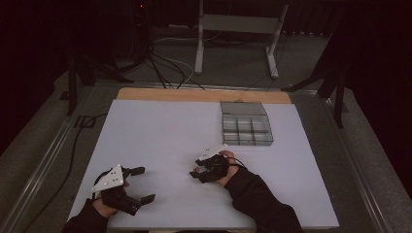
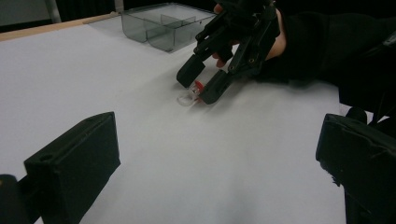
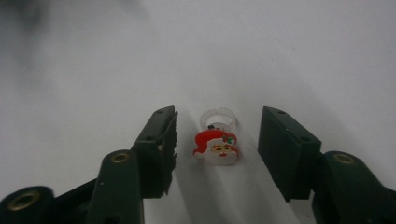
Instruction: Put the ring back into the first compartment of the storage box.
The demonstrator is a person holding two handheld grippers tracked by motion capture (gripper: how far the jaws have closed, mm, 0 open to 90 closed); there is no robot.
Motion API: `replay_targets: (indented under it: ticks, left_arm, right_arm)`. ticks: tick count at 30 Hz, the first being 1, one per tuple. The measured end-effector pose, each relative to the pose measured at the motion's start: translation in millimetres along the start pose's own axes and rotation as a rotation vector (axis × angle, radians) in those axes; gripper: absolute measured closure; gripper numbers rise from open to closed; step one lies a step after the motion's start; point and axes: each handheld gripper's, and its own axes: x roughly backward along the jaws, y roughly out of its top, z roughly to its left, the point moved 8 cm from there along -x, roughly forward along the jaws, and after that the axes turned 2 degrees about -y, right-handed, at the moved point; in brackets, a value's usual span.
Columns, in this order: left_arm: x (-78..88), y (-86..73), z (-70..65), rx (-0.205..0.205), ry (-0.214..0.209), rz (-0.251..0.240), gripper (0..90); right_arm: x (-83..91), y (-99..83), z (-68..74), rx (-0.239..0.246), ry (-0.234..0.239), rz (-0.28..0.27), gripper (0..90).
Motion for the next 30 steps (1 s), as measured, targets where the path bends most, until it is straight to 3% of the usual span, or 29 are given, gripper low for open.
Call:
replay_targets:
  ticks: [11, 17, 30]
  left_arm:
    - [-0.3, -0.4, 0.2, 0.0, 0.001, 0.002, 0.5]
    - [0.1, -0.4, 0.5, 0.003, 0.001, 0.0, 0.4]
    - [-0.2, -0.7, 0.7, 0.004, 0.001, 0.002, 0.5]
  right_arm:
    - [-2.6, 0.4, -0.5, 0.039, -0.012, -0.002, 54.6]
    - [-4.2, -0.4, 0.1, 0.074, -0.023, 0.014, 64.9]
    - [-4.2, 0.6, 2.2, 0.082, -0.015, 0.03, 70.8]
